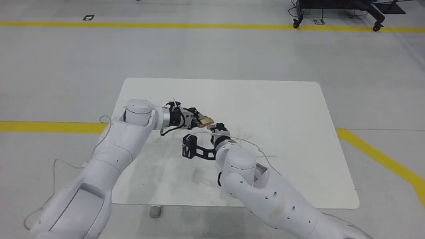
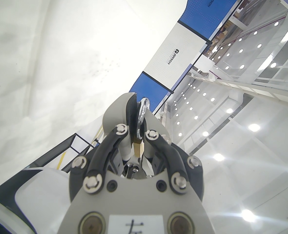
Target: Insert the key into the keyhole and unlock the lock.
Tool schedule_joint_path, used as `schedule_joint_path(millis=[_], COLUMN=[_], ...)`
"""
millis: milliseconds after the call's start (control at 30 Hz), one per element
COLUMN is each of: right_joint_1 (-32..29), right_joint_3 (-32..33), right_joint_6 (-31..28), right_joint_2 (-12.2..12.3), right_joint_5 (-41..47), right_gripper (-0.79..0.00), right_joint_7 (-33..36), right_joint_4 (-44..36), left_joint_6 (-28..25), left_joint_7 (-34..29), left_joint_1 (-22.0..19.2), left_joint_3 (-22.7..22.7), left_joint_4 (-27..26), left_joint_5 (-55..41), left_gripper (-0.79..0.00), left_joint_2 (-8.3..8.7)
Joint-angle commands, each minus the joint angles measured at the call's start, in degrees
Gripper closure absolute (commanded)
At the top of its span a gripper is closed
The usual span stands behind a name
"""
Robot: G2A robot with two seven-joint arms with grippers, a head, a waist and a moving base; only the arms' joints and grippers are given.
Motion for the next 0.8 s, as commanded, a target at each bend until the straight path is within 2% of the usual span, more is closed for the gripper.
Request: schedule_joint_path(millis=[0, 767], right_joint_1=[0.09, 0.80], right_joint_3=[0.01, 0.40], right_joint_6=[-0.09, -1.14], right_joint_2=[-0.24, -2.82], right_joint_5=[0.12, -1.08], right_gripper=[0.000, 0.000], right_joint_7=[0.11, 1.16], right_joint_4=[0.21, 2.65], left_joint_6=[-0.02, 0.04], left_joint_7=[-0.04, -1.11], left_joint_1=[0.03, 0.48], left_joint_3=[-0.04, -0.69], left_joint_4=[0.02, -0.44], left_joint_5=[0.06, 0.81], left_gripper=[0.000, 0.000], left_joint_2=[-0.05, -0.29])
